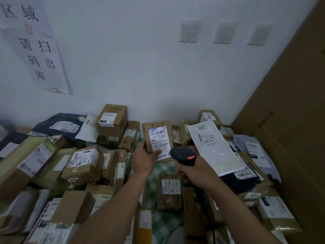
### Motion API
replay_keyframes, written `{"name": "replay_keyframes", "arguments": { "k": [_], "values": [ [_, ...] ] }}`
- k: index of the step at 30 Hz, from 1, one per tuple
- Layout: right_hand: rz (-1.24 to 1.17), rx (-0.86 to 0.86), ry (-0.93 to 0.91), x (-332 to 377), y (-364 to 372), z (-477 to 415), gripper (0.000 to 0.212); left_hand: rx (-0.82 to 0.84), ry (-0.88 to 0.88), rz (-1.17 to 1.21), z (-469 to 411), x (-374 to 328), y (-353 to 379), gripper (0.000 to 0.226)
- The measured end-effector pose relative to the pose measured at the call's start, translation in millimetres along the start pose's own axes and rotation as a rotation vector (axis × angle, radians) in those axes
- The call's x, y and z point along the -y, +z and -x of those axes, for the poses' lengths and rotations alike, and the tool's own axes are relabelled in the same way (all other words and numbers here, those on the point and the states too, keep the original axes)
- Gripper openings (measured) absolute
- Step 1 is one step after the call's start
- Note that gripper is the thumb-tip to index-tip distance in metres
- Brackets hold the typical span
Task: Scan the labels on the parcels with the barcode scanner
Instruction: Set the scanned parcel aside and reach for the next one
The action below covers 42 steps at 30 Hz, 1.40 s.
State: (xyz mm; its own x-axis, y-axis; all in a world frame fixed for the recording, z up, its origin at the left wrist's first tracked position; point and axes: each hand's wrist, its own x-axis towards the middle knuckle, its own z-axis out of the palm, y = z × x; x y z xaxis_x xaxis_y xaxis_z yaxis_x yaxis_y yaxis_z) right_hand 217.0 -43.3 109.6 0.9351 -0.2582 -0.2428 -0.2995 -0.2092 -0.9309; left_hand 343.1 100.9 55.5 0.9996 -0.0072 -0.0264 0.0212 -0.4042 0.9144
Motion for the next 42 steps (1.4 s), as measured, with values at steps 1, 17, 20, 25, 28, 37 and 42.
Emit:
{"name": "replay_keyframes", "arguments": {
  "k": [1, 17, 20, 25, 28, 37, 42],
  "values": [
    [0.005, -0.007, 0.009, -0.3, 1.3, -0.4, 0.027, -0.004, 0.003, -0.012, -0.2, 1.3, -0.6, 0.05],
    [0.025, 0.056, 0.01, 4.5, 5.5, -2.2, 0.017, 0.007, -0.015, -0.042, -10.3, 17.1, -2.2, 0.051],
    [0.007, 0.066, 0.013, 1.1, 6.5, -6.9, 0.018, 0.061, -0.01, -0.073, -12.0, 17.2, -11.2, 0.049],
    [-0.027, 0.091, 0.056, -6.7, 16.2, -15.2, 0.011, 0.318, -0.084, -0.234, -13.1, 37.2, -35.7, 0.037],
    [-0.029, 0.13, 0.093, -14.3, 28.4, -21.7, 0.009, 0.375, -0.165, -0.343, -14.8, 56.7, -45.9, 0.038],
    [-0.071, 0.145, 0.122, -34.2, 51.9, -42.8, 0.006, 0.567, -0.288, -0.582, -28.4, 93.3, -49.8, 0.052],
    [-0.066, 0.14, 0.178, -46.2, 49.7, -53.6, 0.021, 0.641, -0.261, -0.672, -33.4, 98.6, -48.6, 0.105]
  ]
}}
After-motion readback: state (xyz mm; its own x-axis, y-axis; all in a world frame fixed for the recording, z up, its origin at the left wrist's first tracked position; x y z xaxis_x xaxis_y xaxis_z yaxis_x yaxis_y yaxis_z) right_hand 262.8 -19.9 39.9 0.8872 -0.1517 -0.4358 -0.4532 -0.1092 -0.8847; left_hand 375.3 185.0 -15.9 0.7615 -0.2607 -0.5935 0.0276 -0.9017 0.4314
